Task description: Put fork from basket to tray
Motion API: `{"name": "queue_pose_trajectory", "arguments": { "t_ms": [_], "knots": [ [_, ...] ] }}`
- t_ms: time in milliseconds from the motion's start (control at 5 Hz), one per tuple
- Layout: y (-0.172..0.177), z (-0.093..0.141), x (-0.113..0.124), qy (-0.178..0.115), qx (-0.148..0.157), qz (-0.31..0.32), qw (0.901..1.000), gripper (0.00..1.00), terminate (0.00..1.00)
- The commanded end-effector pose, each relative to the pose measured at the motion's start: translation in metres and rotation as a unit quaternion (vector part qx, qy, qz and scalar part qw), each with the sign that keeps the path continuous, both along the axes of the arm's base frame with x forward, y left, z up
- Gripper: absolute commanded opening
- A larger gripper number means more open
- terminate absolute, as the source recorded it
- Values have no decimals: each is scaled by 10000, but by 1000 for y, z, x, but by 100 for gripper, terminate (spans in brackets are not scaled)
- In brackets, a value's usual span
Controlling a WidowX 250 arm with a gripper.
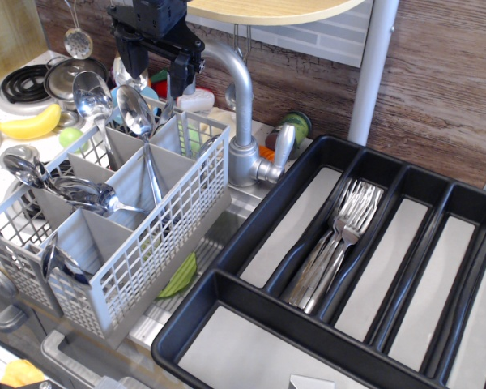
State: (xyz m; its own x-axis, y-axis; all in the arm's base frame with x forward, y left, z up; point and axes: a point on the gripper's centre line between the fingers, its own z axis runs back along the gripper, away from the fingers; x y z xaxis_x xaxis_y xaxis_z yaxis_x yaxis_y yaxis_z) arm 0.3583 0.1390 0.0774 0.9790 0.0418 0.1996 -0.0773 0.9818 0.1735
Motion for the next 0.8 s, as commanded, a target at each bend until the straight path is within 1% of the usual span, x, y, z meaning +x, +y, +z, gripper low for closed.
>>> {"name": "queue_pose_trajectory", "arguments": {
  "t_ms": [0,200,400,600],
  "knots": [
    [0,0,0,0,0,0,10000,100,0],
    [8,2,11,-358,269,141,9989,100,0],
    [13,-2,17,-667,556,284,9958,100,0],
    [19,-2,24,-881,675,438,9929,100,0]
  ]
}}
